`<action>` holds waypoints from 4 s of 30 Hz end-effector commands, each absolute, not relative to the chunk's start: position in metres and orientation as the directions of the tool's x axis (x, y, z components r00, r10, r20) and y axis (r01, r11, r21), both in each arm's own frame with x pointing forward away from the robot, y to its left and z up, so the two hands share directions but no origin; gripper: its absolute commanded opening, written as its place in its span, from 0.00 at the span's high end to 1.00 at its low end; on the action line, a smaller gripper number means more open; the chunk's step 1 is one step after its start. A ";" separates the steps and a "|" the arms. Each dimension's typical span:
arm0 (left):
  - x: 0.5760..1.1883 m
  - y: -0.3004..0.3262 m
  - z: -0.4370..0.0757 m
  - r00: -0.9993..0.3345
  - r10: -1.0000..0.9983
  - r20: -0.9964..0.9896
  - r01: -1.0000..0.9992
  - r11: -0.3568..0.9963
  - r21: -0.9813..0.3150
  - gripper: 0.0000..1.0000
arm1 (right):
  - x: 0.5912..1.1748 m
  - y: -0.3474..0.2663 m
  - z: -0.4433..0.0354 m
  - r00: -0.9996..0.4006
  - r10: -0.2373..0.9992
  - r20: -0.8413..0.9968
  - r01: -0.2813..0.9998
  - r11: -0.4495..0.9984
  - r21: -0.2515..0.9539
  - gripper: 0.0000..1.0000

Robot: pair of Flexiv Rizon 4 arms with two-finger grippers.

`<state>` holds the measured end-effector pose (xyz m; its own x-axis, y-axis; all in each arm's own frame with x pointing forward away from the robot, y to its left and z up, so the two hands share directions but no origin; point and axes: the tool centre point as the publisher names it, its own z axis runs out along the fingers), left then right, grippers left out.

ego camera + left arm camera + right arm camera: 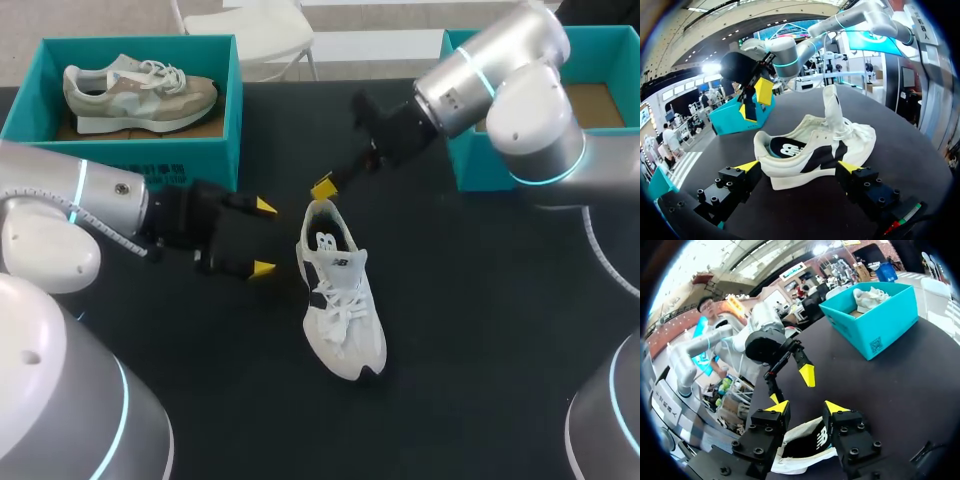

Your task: Take the shoe out of the shoebox, open the shoe tongue, remove and reinsert the insole, then place the shoe into the shoebox

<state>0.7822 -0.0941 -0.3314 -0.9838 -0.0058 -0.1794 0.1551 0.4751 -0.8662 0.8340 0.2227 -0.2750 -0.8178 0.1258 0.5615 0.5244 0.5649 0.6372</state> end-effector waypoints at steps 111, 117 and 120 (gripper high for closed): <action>0.793 -0.005 -0.256 -0.987 0.031 -0.160 0.150 0.557 -0.817 0.00 | 0.783 0.230 -0.354 -0.203 0.977 0.061 0.912 0.166 0.374 1.00; 0.793 -0.005 -0.256 -0.987 0.031 -0.160 0.150 0.557 -0.817 0.00 | 0.784 0.218 -0.347 -0.213 0.976 0.045 0.909 0.181 0.375 1.00; 0.793 -0.005 -0.256 -0.987 0.031 -0.160 0.150 0.557 -0.817 0.00 | 0.785 0.215 -0.345 -0.238 0.970 0.047 0.907 0.205 0.367 1.00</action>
<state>0.7947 -0.0061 -0.2559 -0.9866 0.0306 -0.1602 0.1501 0.5547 -0.8184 0.7859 0.2235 -0.3505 -0.2277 0.9731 0.0356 0.9067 0.1985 0.3722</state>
